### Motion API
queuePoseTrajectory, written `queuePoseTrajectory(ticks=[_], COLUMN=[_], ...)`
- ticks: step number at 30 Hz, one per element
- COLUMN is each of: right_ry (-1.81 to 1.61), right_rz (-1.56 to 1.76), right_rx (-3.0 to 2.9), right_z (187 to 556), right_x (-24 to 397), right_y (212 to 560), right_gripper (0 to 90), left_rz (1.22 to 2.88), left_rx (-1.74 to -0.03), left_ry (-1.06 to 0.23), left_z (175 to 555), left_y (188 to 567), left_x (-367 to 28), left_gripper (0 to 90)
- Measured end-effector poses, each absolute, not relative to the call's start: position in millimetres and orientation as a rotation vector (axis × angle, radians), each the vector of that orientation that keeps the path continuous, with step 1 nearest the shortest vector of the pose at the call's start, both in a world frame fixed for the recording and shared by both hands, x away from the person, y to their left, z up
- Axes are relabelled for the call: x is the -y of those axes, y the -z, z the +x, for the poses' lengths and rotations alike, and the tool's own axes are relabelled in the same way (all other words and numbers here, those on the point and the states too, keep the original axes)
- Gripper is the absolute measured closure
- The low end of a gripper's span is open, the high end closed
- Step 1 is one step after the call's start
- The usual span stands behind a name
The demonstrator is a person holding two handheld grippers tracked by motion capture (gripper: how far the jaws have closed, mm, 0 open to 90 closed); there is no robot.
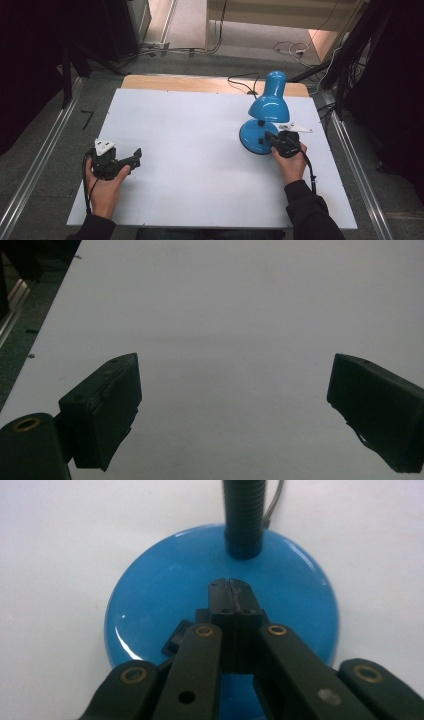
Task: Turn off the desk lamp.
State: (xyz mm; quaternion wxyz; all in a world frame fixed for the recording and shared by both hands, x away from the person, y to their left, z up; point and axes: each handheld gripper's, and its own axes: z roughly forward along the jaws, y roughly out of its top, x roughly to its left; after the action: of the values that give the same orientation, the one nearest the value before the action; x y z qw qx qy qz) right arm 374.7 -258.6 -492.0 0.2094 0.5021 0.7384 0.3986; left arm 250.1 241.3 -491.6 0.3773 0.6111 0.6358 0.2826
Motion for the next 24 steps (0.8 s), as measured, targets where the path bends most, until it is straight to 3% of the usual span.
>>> queuePoseTrajectory(ticks=[5, 24], right_ry=[-1.132, -1.186], right_rz=[1.419, 1.440], right_rx=[-2.027, -2.010], right_z=[375.4, 375.4], right_x=[268.1, 274.6], right_y=[488.1, 482.7], right_gripper=[87.4, 39.3], left_rz=[1.563, 1.563], left_rx=[-1.623, -1.625], left_ry=[-0.723, -0.720], left_z=[249.6, 249.9], left_y=[491.2, 491.7], left_x=[-241.0, -241.2], left_gripper=[8.1, 8.1])
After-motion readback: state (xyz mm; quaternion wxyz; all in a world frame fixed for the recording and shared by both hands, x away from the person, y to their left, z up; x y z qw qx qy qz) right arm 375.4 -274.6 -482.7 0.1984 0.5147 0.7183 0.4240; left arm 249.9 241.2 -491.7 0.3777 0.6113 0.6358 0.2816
